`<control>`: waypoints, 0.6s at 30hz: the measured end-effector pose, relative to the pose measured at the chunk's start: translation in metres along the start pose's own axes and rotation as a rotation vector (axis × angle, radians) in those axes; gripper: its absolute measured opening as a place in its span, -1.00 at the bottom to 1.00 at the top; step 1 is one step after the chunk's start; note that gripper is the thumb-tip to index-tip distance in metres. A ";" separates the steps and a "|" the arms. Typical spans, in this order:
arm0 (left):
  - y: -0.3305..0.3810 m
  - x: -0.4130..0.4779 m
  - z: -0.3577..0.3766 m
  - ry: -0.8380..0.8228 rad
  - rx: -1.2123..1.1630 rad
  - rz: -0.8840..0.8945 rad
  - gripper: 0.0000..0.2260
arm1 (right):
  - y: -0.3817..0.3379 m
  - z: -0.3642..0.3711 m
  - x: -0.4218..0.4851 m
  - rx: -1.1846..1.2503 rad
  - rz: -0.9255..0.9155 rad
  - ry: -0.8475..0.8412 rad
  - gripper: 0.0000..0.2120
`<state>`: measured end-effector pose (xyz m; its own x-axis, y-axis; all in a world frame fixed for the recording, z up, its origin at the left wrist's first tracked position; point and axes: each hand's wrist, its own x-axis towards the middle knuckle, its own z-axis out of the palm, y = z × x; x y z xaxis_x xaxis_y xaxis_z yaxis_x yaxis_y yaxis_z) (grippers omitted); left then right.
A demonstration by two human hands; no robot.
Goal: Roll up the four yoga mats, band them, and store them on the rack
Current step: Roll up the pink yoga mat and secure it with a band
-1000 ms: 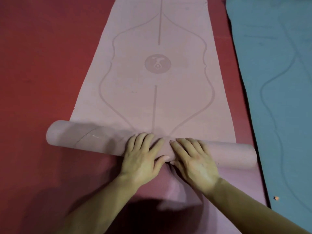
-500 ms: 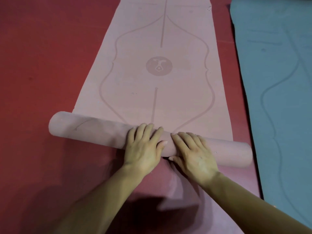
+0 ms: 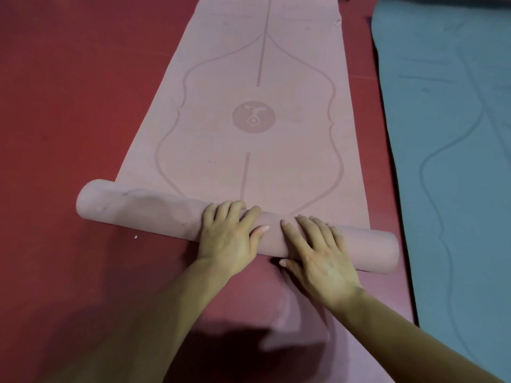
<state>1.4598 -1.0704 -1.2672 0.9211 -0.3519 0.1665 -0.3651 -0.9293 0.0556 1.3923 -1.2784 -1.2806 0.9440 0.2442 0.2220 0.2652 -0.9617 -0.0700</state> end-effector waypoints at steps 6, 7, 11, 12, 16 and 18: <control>0.008 -0.006 0.014 0.083 -0.012 0.036 -0.55 | 0.017 0.004 0.021 0.043 -0.031 -0.011 -0.39; 0.009 -0.009 0.017 0.086 -0.008 0.049 -0.52 | 0.019 0.003 0.024 0.048 -0.032 -0.027 -0.39; 0.011 -0.002 0.022 0.081 0.003 0.023 -0.54 | 0.015 -0.002 0.028 0.050 0.009 -0.026 -0.40; 0.012 0.003 0.022 0.068 0.003 0.010 -0.55 | 0.013 -0.002 0.026 0.043 0.039 -0.007 -0.40; 0.015 0.015 0.024 0.050 0.011 -0.046 -0.57 | 0.013 -0.001 0.016 0.005 0.100 0.002 -0.29; 0.015 0.024 0.025 0.046 0.026 -0.052 -0.57 | 0.021 0.000 0.022 -0.021 0.064 0.000 -0.30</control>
<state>1.4800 -1.0951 -1.2868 0.9312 -0.2984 0.2093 -0.3130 -0.9489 0.0399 1.4186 -1.2937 -1.2775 0.9588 0.1819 0.2181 0.2000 -0.9777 -0.0641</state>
